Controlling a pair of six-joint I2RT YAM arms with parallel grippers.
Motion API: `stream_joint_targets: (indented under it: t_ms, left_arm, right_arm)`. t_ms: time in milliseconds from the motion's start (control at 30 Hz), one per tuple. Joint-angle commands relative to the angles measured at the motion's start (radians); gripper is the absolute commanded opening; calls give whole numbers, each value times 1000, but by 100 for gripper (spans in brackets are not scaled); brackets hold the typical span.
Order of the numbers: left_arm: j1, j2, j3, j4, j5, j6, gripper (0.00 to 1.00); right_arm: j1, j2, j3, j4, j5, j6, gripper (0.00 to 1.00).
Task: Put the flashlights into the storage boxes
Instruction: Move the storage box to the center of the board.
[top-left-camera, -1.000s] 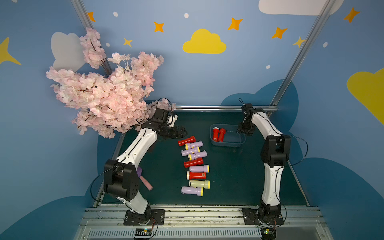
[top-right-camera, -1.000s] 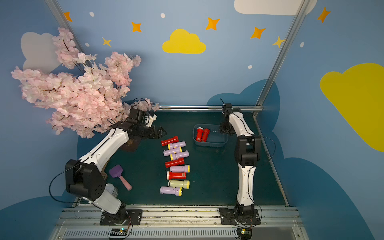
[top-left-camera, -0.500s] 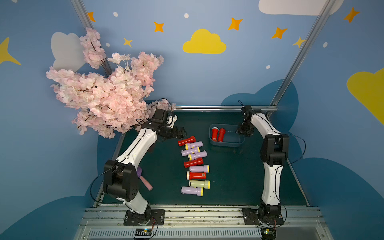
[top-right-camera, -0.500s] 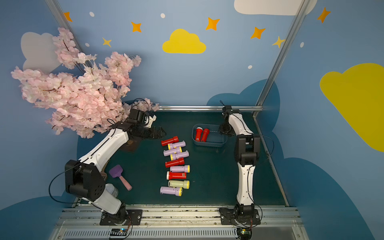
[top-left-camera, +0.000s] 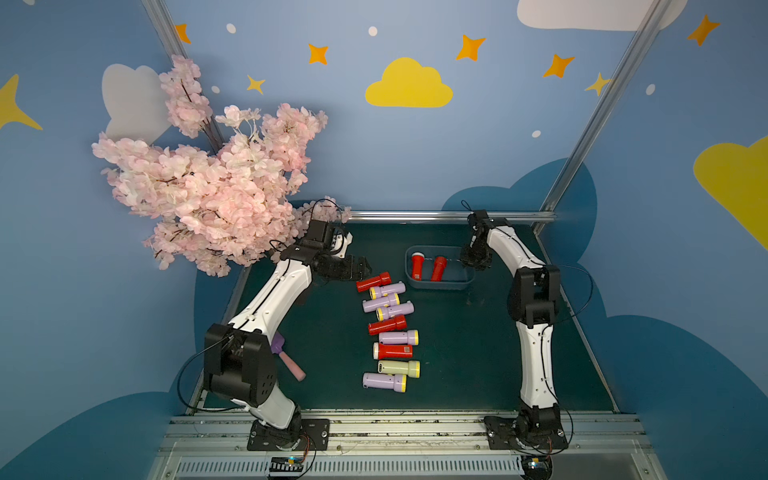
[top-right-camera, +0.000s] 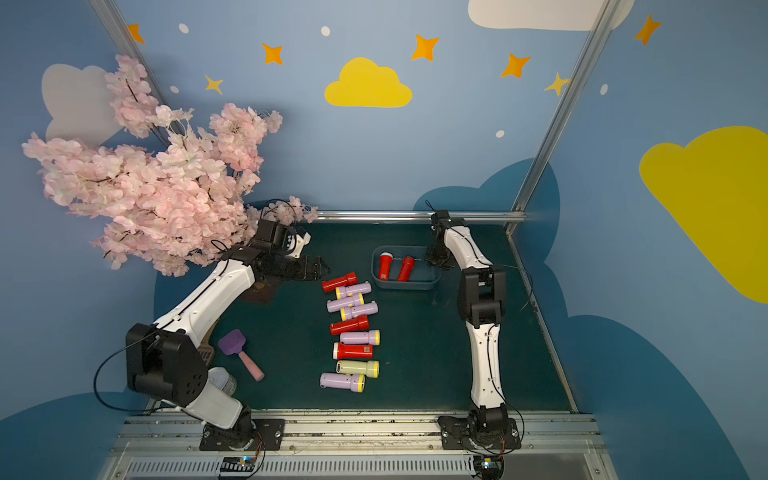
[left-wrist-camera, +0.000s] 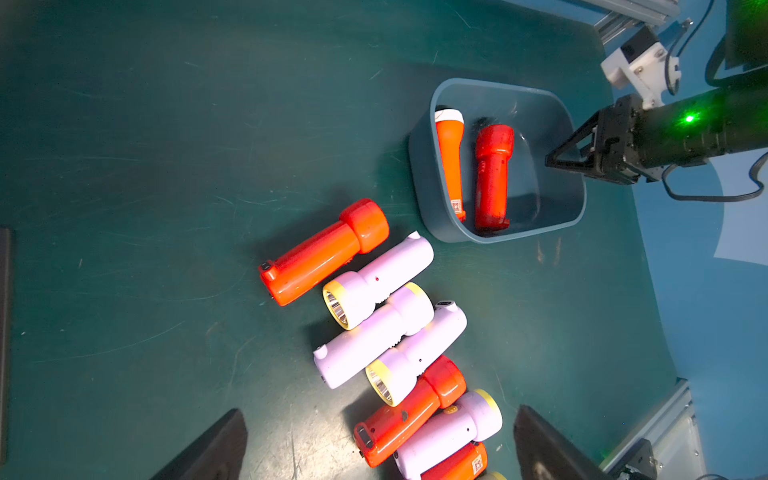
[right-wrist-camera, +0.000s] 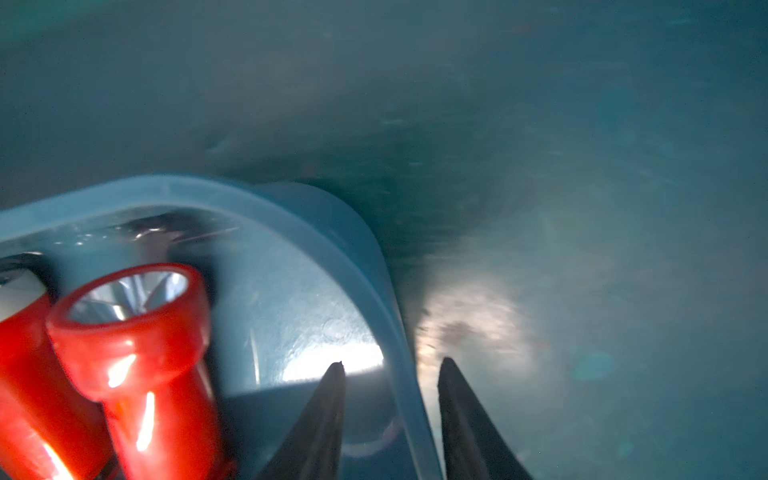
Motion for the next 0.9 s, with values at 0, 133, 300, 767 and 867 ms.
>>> stream_joint_targets:
  t_ms: [0,133,300,767,867]
  left_arm:
    - [15,-39,-11,-20,-2,20,99]
    - [26,-53,-24,-20,5,23,99]
    - [34,-58,-25,-17,12,24,99]
    - [57,-143,-120,-41,-20,-24,99]
    - [57,-237,-215,-49,-44,-50,99]
  right_arm:
    - [19,25,56,-32,-28,-6,38]
    - [32,40,88,-44,-28,-6,39]
    - [37,13,93,-65,-12,-26,42]
    - [282,-437,-292,-24,-81,-223,50]
    - [341,-515,-387,-20,-112,-233,50]
